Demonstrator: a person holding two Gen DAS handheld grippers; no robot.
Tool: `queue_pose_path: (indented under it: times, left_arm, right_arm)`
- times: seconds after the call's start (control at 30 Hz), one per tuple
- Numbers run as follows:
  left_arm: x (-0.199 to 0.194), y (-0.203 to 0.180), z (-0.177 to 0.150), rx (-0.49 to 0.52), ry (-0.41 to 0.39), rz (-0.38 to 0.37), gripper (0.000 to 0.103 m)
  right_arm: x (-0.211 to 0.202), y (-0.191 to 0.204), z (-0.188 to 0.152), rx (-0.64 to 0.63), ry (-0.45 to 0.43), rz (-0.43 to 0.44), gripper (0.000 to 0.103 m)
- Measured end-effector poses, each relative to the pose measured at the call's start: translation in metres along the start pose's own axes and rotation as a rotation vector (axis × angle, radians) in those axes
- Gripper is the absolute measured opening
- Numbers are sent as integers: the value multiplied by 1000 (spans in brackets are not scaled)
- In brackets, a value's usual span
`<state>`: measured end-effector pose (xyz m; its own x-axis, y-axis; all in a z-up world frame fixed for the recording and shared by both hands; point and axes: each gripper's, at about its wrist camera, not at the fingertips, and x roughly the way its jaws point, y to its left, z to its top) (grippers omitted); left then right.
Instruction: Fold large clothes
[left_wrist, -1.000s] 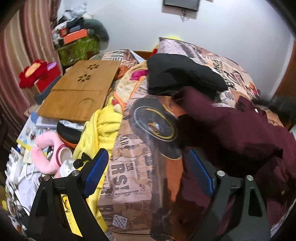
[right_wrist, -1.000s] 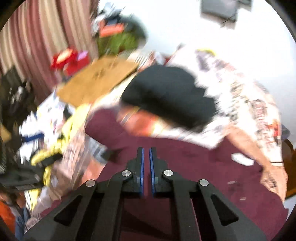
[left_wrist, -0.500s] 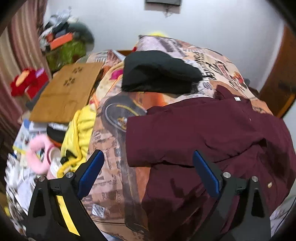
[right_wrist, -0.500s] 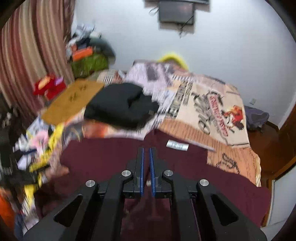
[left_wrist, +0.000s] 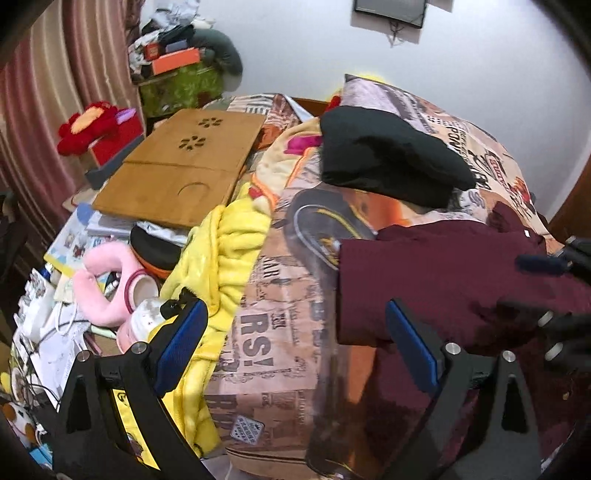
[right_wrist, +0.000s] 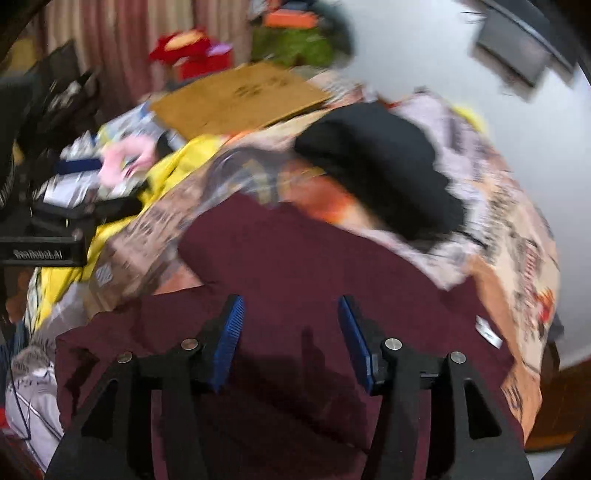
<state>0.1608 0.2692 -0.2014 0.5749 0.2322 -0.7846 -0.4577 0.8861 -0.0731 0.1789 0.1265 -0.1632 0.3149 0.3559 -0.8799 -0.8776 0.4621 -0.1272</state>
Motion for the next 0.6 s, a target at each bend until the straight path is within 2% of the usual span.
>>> queue_pose_path:
  times: [0.13, 0.2, 0.27, 0.33, 0.37, 0.4, 0.43, 0.5, 0.6]
  left_arm:
    - [14, 11, -1, -37, 28, -8, 97]
    - [21, 16, -3, -57, 48, -17, 97]
    - [27, 19, -5, -69, 62, -25, 97]
    - [30, 21, -6, -74, 71, -26, 97]
    - [32, 21, -7, -75, 75, -26, 97]
    - [33, 20, -7, -74, 78, -25, 97]
    - [33, 20, -8, -73, 80, -25, 97]
    - [31, 18, -9, -67, 78, -26, 97]
    - [24, 13, -9, -53, 66, -36, 97]
  right_arm:
    - [55, 25, 6, -48, 140, 74, 49]
    - [82, 32, 5, -53, 207, 76, 49]
    - [98, 32, 4, -51, 232, 45, 49]
    - [104, 25, 3, -14, 239, 57, 48]
    - [102, 22, 3, 12, 230, 64, 43]
    - [101, 19, 2, 26, 222, 59, 31]
    - [100, 16, 0, 33, 219, 43, 26]
    - [98, 7, -3, 65, 211, 44, 9]
    - [90, -11, -6, 141, 185, 80, 5]
